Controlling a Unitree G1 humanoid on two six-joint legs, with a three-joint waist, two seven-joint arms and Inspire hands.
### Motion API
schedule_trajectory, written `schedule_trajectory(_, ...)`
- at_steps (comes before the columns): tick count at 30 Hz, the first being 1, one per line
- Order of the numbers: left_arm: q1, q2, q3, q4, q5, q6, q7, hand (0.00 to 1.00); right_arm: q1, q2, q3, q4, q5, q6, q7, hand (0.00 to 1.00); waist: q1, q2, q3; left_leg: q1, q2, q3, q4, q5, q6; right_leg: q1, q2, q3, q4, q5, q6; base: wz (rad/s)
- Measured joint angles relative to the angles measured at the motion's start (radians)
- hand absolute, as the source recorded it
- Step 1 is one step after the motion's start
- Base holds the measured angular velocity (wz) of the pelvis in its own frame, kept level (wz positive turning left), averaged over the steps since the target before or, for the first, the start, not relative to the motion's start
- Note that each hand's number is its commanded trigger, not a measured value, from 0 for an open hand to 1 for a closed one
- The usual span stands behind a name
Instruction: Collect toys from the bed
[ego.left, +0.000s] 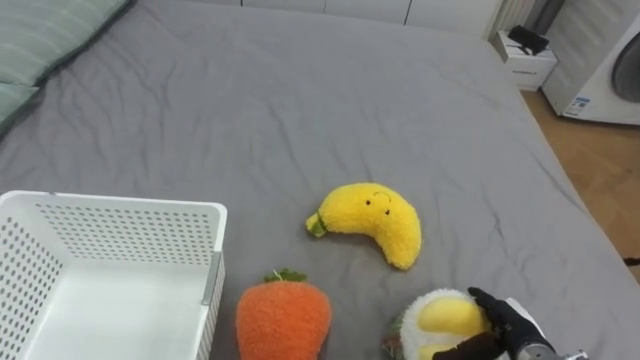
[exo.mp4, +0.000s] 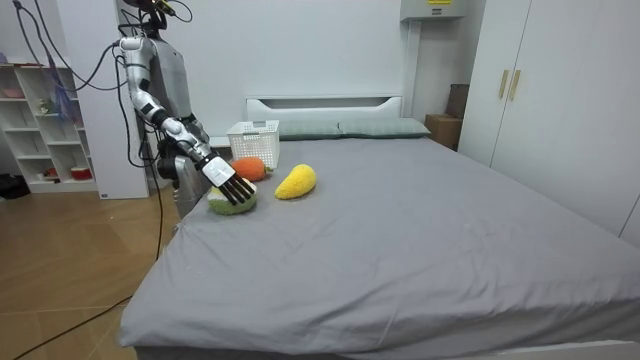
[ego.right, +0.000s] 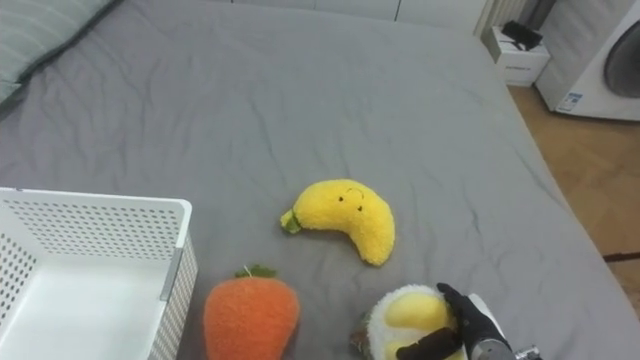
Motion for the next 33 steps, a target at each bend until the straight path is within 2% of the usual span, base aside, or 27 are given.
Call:
schedule_trajectory(6, 0.002, -0.001, -0.023, 0.000, 0.000, -0.002, -0.002, 0.00, -0.014, 0.008, 0.001, 0.029, 0.004, -0.013, -0.029, 0.00, 0.001, 0.008, -0.0002, -0.001, 0.000, -0.004, 0.002, 0.000, 0.000, 0.001, 0.000, -0.003, 0.000, 0.000, 0.000, 0.01)
schedule_trajectory(7, 0.002, -0.003, -0.031, 0.000, 0.000, -0.003, -0.002, 0.00, -0.014, 0.011, 0.001, 0.028, 0.007, -0.015, -0.033, 0.26, 0.001, 0.009, -0.0004, -0.001, 0.000, -0.004, 0.002, 0.000, 0.000, 0.001, 0.000, -0.003, 0.000, 0.000, 0.000, 0.00)
schedule_trajectory(8, 0.002, -0.003, -0.034, 0.000, 0.000, -0.003, -0.002, 0.00, -0.014, 0.013, 0.001, 0.028, 0.008, -0.015, -0.034, 0.70, 0.001, 0.009, -0.0005, -0.001, 0.000, -0.004, 0.002, 0.000, 0.000, 0.001, 0.000, -0.003, 0.000, 0.000, 0.000, 0.00)
schedule_trajectory(9, 0.002, -0.005, -0.035, 0.000, 0.000, -0.003, -0.002, 0.00, -0.015, 0.016, 0.001, 0.029, 0.010, -0.016, -0.036, 1.00, 0.001, 0.009, -0.0004, -0.002, 0.000, -0.005, 0.003, 0.000, 0.000, 0.001, 0.000, -0.004, 0.000, 0.000, 0.000, 0.00)
schedule_trajectory(18, 0.003, -0.005, -0.037, 0.000, 0.000, -0.019, -0.002, 0.00, -0.025, 0.023, -0.015, 0.028, 0.015, -0.028, -0.074, 1.00, 0.000, 0.010, 0.0000, -0.008, -0.001, -0.014, 0.008, 0.000, -0.001, 0.001, 0.000, -0.010, 0.000, 0.000, 0.000, 0.02)
schedule_trajectory(23, 0.003, -0.005, -0.038, 0.000, 0.000, -0.026, -0.003, 0.00, -0.023, 0.031, -0.014, 0.031, 0.015, -0.028, -0.063, 1.00, 0.000, 0.016, 0.0030, -0.012, -0.001, -0.017, 0.008, 0.000, -0.001, -0.002, 0.000, -0.013, -0.001, 0.000, 0.000, 0.00)
schedule_trajectory(33, 0.002, -0.006, -0.035, 0.000, 0.000, -0.042, -0.005, 0.00, -0.023, 0.039, -0.014, 0.036, 0.034, -0.035, -0.051, 1.00, 0.001, 0.018, 0.0006, -0.020, -0.003, -0.026, 0.010, 0.000, -0.001, -0.004, -0.002, -0.028, -0.002, -0.001, 0.000, 0.03)
